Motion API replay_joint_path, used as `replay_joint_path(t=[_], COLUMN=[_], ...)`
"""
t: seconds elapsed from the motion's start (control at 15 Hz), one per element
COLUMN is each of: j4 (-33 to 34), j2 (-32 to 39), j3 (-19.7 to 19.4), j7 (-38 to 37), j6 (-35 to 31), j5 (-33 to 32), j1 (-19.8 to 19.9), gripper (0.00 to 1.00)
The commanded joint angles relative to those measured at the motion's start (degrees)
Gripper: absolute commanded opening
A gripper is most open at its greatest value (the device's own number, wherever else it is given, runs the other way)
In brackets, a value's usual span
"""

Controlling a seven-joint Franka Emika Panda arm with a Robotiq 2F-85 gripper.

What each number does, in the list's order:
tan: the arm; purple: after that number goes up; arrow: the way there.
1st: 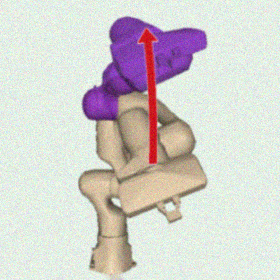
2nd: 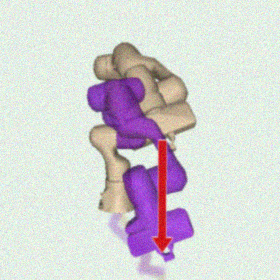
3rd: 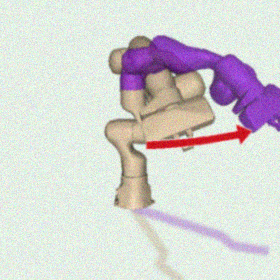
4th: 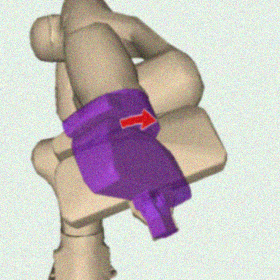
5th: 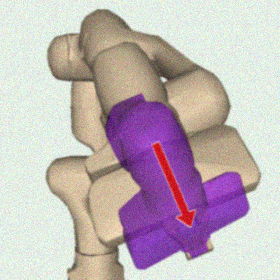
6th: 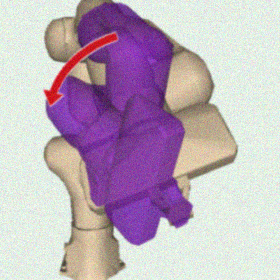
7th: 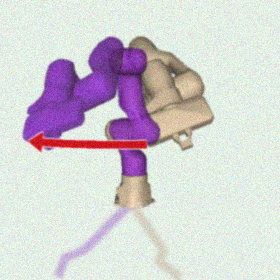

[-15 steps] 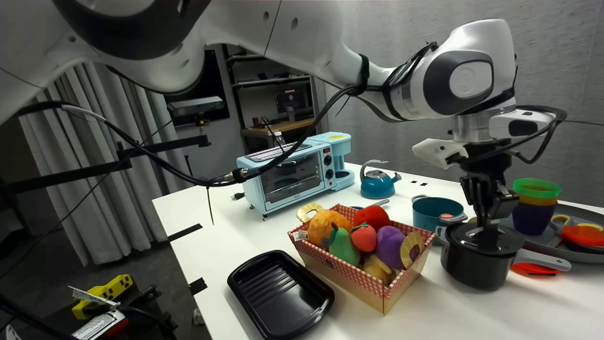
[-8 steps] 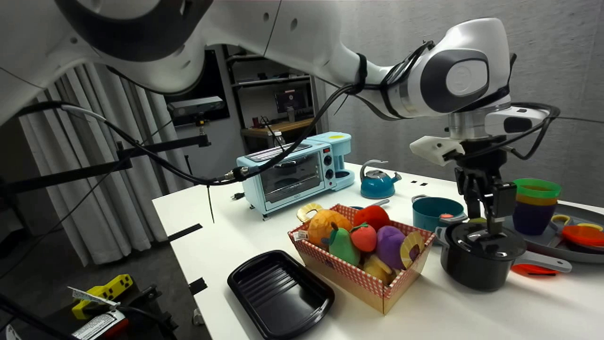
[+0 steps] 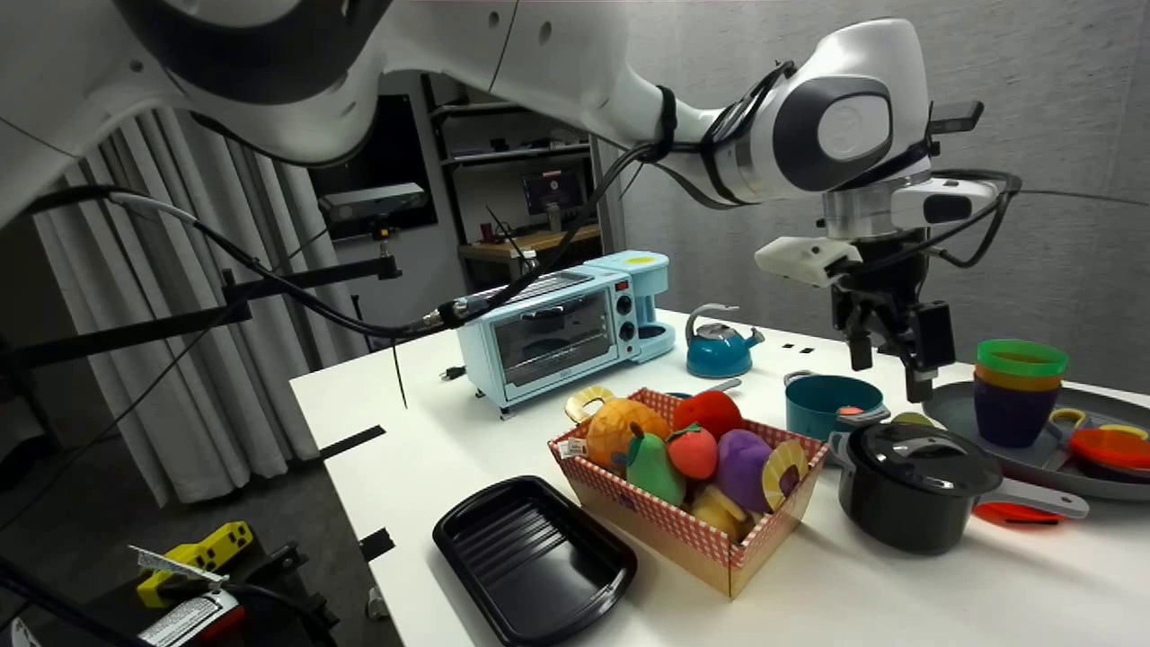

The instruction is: Move the lid from the blue pan to the black pot

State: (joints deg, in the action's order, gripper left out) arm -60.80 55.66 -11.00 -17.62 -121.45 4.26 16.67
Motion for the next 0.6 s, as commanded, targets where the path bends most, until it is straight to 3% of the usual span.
replay_joint_path(t=[0.0,0.53], j4=[-7.4,-26.4], j2=[-6.8,-22.0], j3=[0.1,-1.5], j7=[2.8,3.5], j6=[-3.0,-11.5], j5=[-1.2,-8.1], j1=[-2.1,-7.4], gripper=[1.0,1.0])
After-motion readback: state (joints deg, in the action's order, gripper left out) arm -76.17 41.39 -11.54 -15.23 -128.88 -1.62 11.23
